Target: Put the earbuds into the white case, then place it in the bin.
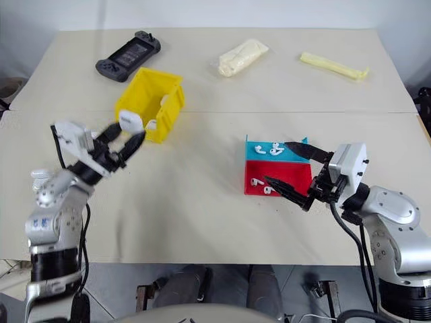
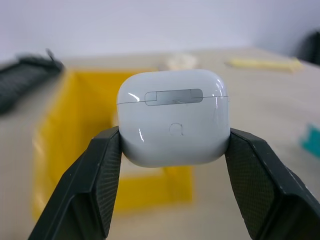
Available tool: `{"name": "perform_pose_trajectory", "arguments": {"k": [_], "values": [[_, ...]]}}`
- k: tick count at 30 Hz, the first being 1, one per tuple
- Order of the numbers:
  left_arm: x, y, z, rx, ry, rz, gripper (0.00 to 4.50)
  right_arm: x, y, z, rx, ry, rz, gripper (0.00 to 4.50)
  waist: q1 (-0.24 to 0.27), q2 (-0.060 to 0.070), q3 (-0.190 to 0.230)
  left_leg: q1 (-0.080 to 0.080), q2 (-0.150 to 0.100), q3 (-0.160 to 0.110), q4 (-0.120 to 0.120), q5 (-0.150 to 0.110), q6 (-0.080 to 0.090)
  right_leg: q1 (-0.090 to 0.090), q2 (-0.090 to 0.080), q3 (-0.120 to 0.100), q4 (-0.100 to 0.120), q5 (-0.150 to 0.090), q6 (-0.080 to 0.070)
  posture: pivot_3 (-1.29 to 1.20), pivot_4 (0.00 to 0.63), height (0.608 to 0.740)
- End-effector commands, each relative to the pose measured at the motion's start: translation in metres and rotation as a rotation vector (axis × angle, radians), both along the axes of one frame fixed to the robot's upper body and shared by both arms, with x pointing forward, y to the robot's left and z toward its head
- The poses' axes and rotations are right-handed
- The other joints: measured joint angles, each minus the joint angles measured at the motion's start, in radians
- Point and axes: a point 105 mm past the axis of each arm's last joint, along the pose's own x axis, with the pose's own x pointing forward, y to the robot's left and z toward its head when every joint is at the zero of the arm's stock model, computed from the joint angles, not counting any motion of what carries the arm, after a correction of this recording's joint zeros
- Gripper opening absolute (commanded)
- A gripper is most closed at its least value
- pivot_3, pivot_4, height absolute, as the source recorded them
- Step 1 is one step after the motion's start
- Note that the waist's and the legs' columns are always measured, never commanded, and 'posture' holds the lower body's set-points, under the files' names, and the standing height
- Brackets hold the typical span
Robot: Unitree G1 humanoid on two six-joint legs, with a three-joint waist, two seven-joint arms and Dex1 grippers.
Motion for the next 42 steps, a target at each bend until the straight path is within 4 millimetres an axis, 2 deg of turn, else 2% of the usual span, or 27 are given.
{"name": "perform_pose_trajectory", "arguments": {"k": [1, 6, 11, 13, 15, 20, 25, 28, 31, 35, 40, 42], "values": [[0.025, 0.012, 0.009, 0.054, -0.012, 0.089, 2.76, -0.003, 0.006, 0.004, 0.001, -0.033, 0.004, 4.48, -0.002, 0.000, 0.000, 0.000, 0.000, 0.000, 0.000, 0.000, 0.000, 0.000, 0.000, 0.000, 0.000, 0.000, 0.000, 0.00, 0.150, 0.740], [0.056, 0.010, 0.013, 0.066, 0.028, 0.115, 2.76, -0.004, 0.009, 0.007, 0.009, -0.045, -0.003, 4.48, -0.015, -0.001, 0.000, 0.000, 0.000, 0.000, -0.001, 0.000, 0.000, 0.000, 0.000, 0.000, 0.000, 0.000, 0.000, 0.00, 0.150, 0.740], [0.060, 0.001, 0.012, 0.094, 0.043, 0.052, 4.38, -0.005, 0.010, 0.009, 0.020, -0.061, -0.009, 4.50, -0.031, -0.001, 0.000, 0.000, 0.000, 0.000, -0.002, 0.000, 0.000, -0.001, 0.000, -0.001, 0.000, 0.000, 0.000, 0.00, 0.150, 0.740], [0.058, 0.001, 0.013, 0.098, 0.033, 0.052, 4.49, -0.006, 0.012, 0.008, 0.022, -0.065, -0.006, 4.50, -0.033, -0.001, 0.000, 0.000, 0.000, 0.000, -0.002, 0.000, 0.000, -0.001, 0.000, -0.001, 0.000, 0.000, 0.000, 0.00, 0.150, 0.740], [0.051, 0.002, 0.016, 0.101, 0.018, 0.029, 4.49, -0.006, 0.015, 0.008, 0.024, -0.075, 0.002, 4.50, -0.034, -0.001, 0.000, 0.000, 0.000, 0.000, -0.002, 0.000, 0.000, -0.001, 0.000, -0.002, 0.000, 0.000, 0.000, 0.00, 0.150, 0.740], [0.025, 0.018, 0.018, 0.168, -0.009, 0.018, 4.49, -0.007, 0.026, 0.016, 0.045, -0.150, 0.070, 4.50, -0.049, -0.001, 0.000, 0.000, 0.001, 0.000, -0.002, 0.000, 0.000, -0.001, 0.000, -0.001, 0.001, 0.000, 0.000, 0.00, 0.150, 0.740], [-0.006, 0.036, 0.011, 0.215, 0.018, -0.041, 4.49, -0.011, 0.039, 0.026, 0.104, -0.205, 0.166, 4.50, -0.049, -0.001, 0.000, 0.000, 0.001, 0.000, -0.002, 0.000, 0.000, -0.001, 0.000, -0.001, 0.001, 0.000, 0.000, 0.00, 0.150, 0.740], [-0.024, 0.041, 0.003, 0.271, 0.047, -0.080, 4.49, -0.009, 0.040, 0.022, 0.071, -0.204, 0.202, 4.50, -0.049, 0.000, 0.000, 0.000, 0.001, 0.000, -0.002, 0.000, 0.000, -0.001, 0.000, -0.001, 0.001, 0.000, 0.000, 0.00, 0.150, 0.740], [-0.035, 0.039, -0.008, 0.351, 0.068, -0.105, 4.49, -0.003, 0.031, 0.013, 0.039, -0.184, 0.198, 4.50, -0.042, 0.000, 0.000, 0.000, 0.000, -0.001, -0.002, 0.000, 0.000, -0.001, 0.000, -0.002, 0.000, 0.000, 0.000, 0.00, 0.150, 0.740], [-0.057, 0.018, -0.024, 0.503, 0.034, -0.255, 4.49, -0.005, 0.016, -0.008, -0.076, -0.113, 0.246, 4.50, -0.037, 0.000, 0.000, 0.000, 0.000, -0.001, -0.002, 0.000, 0.001, 0.000, -0.001, -0.001, 0.000, 0.000, -0.001, 0.00, 0.150, 0.740], [-0.077, 0.004, -0.037, 0.540, 0.014, -0.390, 4.49, -0.012, -0.002, -0.022, -0.151, -0.006, 0.306, 4.50, -0.033, 0.000, 0.001, 0.000, 0.002, 0.000, -0.002, -0.001, 0.000, 0.000, 0.000, -0.002, -0.001, 0.000, -0.001, 0.00, 0.150, 0.740], [-0.082, 0.000, -0.040, 0.548, 0.025, -0.433, 4.49, -0.011, -0.007, -0.022, -0.157, 0.001, 0.302, 4.50, -0.032, 0.000, 0.001, 0.000, 0.002, 0.000, -0.002, -0.001, 0.000, 0.000, 0.000, -0.001, -0.001, 0.000, -0.001, 0.00, 0.150, 0.740]]}}
